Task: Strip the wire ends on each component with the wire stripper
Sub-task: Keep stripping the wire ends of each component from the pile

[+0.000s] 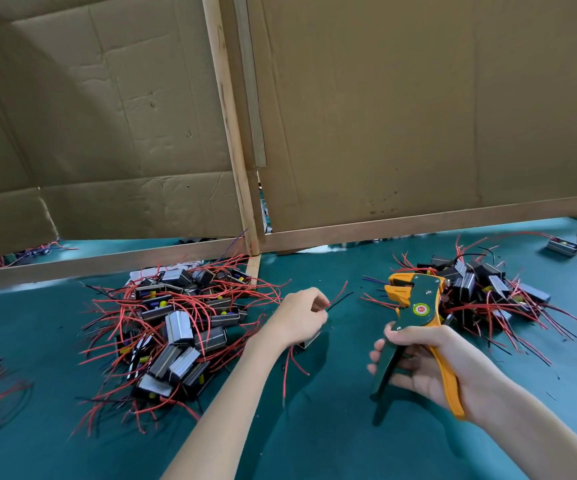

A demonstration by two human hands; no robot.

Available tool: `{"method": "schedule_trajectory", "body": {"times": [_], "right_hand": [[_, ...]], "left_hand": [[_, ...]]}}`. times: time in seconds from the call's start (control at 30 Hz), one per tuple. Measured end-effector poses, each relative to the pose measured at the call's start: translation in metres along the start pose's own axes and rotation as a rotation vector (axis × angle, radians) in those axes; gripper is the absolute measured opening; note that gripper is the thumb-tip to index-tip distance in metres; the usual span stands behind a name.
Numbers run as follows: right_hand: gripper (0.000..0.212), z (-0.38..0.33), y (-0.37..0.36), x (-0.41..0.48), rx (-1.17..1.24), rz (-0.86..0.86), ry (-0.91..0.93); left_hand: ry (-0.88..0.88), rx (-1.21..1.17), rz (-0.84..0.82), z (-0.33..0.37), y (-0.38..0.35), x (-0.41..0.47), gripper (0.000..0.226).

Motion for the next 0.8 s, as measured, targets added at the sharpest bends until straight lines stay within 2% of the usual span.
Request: {"method": "schedule_trajectory", "body": {"times": [0.07, 0.13, 0.3, 0.47, 0.6, 0.7, 0.8], "right_hand": [[0.012, 0.0, 0.0, 0.001, -0.004, 0.0, -0.003], [0.013, 0.0, 0.0, 0.0, -0.009, -0.002, 0.004], [0.006, -0.001, -0.002, -0.003, -0.035, -0.017, 0.034], [0.011, -0.001, -0.003, -0.003, -0.068, -0.064, 0.05], [0.019, -0.002, -0.007, -0.004, -0.148, -0.147, 0.083], [0.029, -0.003, -0.011, -0.006, -0.215, -0.213, 0.098], [0.029, -0.003, -0.017, -0.01, -0.25, -0.269, 0.117]], "left_hand": [[-0.05, -0.146, 0.119, 0.003, 0.0, -0.001, 0.009], [-0.079, -0.29, 0.178, 0.005, 0.0, -0.003, 0.007], [-0.072, -0.534, 0.174, 0.01, 0.003, -0.003, 0.013], [-0.18, -0.688, 0.165, 0.029, 0.023, -0.01, 0.012], [-0.215, -0.751, 0.152, 0.042, 0.041, -0.017, 0.015], [-0.206, -0.716, 0.121, 0.048, 0.052, -0.023, 0.013], [-0.186, -0.662, 0.109, 0.053, 0.058, -0.027, 0.006]]}}
Point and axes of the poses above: each hand's wrist, its own x-axis towards the middle knuckle, its own y-axis out of the back of the hand, z = x × y, the point moved 4 cm from there along x, towards the middle knuckle, and after that the axes turned 2 degrees about -y, right-handed, at the moved point
